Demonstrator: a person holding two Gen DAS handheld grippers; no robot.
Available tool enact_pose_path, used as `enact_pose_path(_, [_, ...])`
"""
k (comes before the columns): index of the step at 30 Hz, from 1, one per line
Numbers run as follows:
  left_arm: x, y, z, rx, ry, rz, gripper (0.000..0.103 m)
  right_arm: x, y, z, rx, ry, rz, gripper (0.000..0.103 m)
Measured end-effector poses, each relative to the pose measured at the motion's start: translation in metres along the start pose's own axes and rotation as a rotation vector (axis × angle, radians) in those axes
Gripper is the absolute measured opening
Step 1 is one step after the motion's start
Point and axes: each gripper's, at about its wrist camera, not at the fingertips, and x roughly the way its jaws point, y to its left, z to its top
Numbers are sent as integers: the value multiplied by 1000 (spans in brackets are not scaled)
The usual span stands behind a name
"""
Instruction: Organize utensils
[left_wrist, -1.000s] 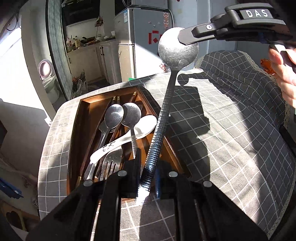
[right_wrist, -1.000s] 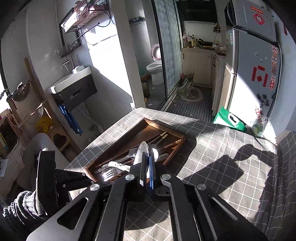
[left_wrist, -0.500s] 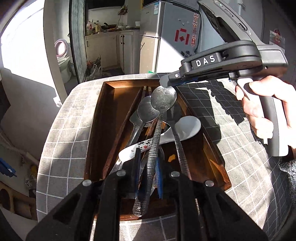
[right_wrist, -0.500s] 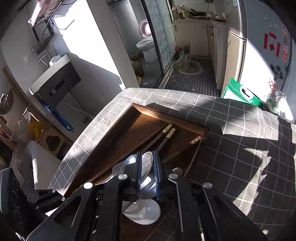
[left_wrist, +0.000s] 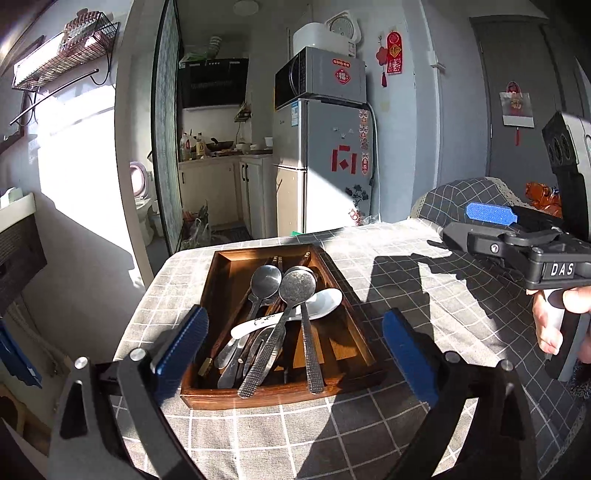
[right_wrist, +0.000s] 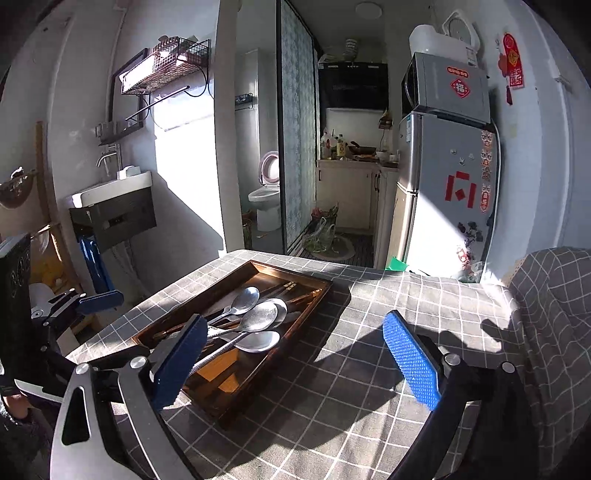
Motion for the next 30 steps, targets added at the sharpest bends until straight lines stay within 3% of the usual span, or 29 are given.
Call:
enact_pose_path(4, [-21, -27, -10, 103, -94, 32, 99, -37, -17, -32, 73, -58, -1, 99])
enact_pose_path(9, [-27, -35, -18, 99, -104, 44, 99, -58, -27, -55, 122, -123, -8, 99])
enact_pose_path(13, [-33, -28, -21, 69, -119, 61, 99, -60, -24, -64, 117, -116, -24, 99])
enact_pose_path(19, [-23, -16, -24, 15, -42, 69, 99, -52, -9, -65, 41, -63, -85, 100])
enact_pose_path(30, [-20, -20, -26, 25, -25, 94, 100, -53, -14, -67, 71, -63, -159, 100])
